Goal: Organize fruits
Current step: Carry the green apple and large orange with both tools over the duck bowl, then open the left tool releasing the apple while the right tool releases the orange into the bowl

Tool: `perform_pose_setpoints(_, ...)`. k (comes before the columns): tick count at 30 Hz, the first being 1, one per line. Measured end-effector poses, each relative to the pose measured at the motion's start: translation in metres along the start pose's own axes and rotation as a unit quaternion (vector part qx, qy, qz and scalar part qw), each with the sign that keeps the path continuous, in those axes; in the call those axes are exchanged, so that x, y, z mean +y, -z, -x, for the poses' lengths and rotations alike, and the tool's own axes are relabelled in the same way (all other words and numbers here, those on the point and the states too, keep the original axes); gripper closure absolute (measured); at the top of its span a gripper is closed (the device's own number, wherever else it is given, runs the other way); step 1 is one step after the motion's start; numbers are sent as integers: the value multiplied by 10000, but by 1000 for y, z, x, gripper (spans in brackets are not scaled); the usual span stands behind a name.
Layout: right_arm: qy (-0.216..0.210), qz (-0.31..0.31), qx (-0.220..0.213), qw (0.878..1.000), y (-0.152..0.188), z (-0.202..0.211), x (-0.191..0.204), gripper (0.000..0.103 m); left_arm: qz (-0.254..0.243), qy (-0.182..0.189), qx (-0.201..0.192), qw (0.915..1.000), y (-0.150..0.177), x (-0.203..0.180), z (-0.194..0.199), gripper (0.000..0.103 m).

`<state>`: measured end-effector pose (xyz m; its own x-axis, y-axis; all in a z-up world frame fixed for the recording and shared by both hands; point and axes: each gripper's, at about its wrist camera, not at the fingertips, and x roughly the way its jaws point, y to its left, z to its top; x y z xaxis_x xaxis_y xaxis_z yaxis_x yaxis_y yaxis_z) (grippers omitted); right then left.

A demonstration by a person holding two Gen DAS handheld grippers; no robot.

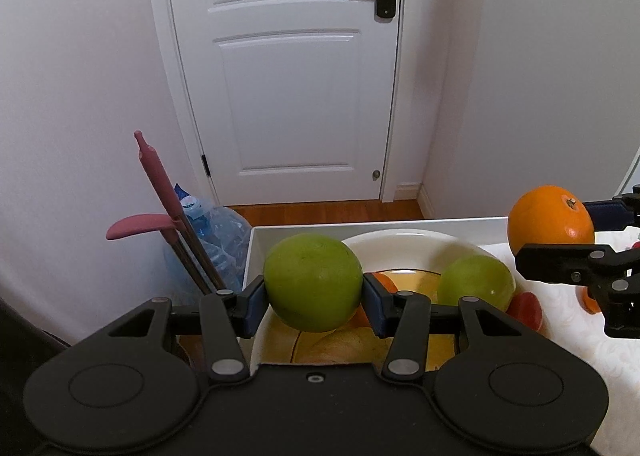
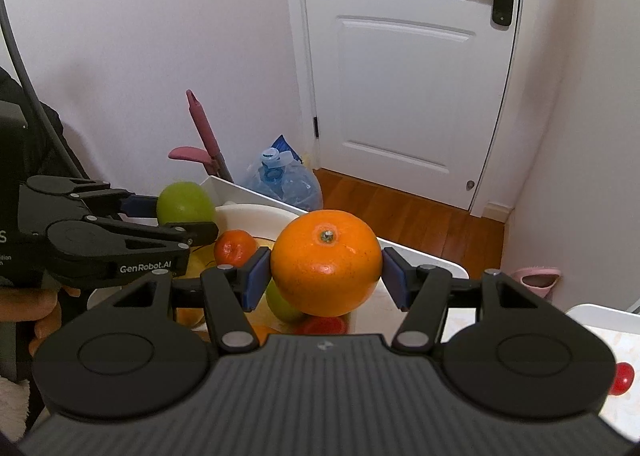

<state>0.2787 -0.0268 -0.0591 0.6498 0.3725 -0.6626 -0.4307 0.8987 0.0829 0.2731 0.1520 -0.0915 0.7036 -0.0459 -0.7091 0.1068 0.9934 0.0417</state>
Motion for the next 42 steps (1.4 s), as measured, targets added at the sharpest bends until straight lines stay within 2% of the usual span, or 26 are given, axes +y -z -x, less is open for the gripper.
perform_pose_setpoints(2,-16,12,-10,10000,0,0,0,29,-28,-14,-14,10000,2,-2,2,48)
perform_pose_setpoints(3,-23,16,-18,10000,0,0,0,29,-62,-24,-76,9999,2,-3,5,42)
perform_pose_setpoints(4,-32,20,-27,10000,1,1,-1,29,-85,-37,-142,9999,1,-4,8,29)
perform_pose_setpoints(5,-39,24,-32,10000,0,2,-2,29,-93,-69,-213,9997,1,-4,11,20)
perform_pose_setpoints(18,-290,554,-32,9980,4,9,9,29,218,-262,-466,9983,8,6,61,13)
perform_pose_setpoints(27,-686,1110,2,9914,17,-1,33,29,492,-368,-491,9969,13,17,76,3)
perform_pose_setpoints(35,-641,1376,-38,9884,33,-8,46,27,572,-422,-516,9961,17,26,79,2)
perform_pose_setpoints(36,-613,1397,-116,9882,33,-7,47,25,579,-426,-520,9961,18,26,80,2)
perform_pose_setpoints(38,-553,1463,-333,9871,33,-1,50,7,597,-423,-523,9959,20,28,80,2)
perform_pose_setpoints(39,-517,1497,-435,9864,34,2,52,3,608,-418,-522,9959,21,28,81,2)
perform_pose_setpoints(42,-457,1544,-522,9856,35,7,53,1,628,-405,-506,9959,23,29,82,2)
